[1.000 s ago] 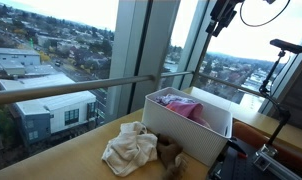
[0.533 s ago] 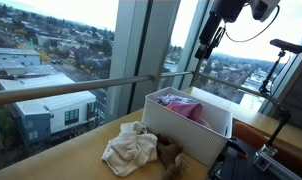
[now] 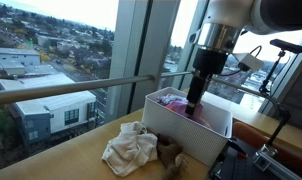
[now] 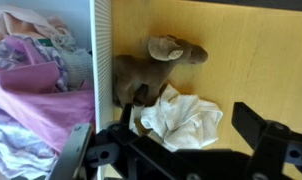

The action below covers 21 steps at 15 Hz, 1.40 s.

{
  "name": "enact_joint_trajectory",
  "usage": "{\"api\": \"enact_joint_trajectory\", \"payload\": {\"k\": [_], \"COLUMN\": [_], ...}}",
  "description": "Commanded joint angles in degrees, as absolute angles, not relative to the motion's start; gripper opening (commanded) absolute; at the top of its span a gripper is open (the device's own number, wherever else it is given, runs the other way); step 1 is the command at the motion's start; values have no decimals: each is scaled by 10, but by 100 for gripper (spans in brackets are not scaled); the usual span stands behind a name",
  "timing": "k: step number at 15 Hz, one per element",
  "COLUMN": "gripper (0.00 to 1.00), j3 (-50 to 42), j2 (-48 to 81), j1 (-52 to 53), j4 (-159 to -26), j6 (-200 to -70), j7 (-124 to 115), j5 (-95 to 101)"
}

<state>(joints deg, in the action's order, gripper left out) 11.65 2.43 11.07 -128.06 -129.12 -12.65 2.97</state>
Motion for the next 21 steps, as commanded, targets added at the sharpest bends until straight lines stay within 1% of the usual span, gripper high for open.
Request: {"api": "enact_joint_trajectory", "payload": {"k": [1,12,17,21], "gripper": [100,100,100,100], "j3": [118,81,71,72], "j2": [81,275,357,395], "j1": [125,140,139,153], "j4": [-1292,-1245,-1175,-1144], "j6": [-1337,-1430,-1435,-1433], "j7": [-162,-153,-142,-152], "j5": [54,56,36,32]}}
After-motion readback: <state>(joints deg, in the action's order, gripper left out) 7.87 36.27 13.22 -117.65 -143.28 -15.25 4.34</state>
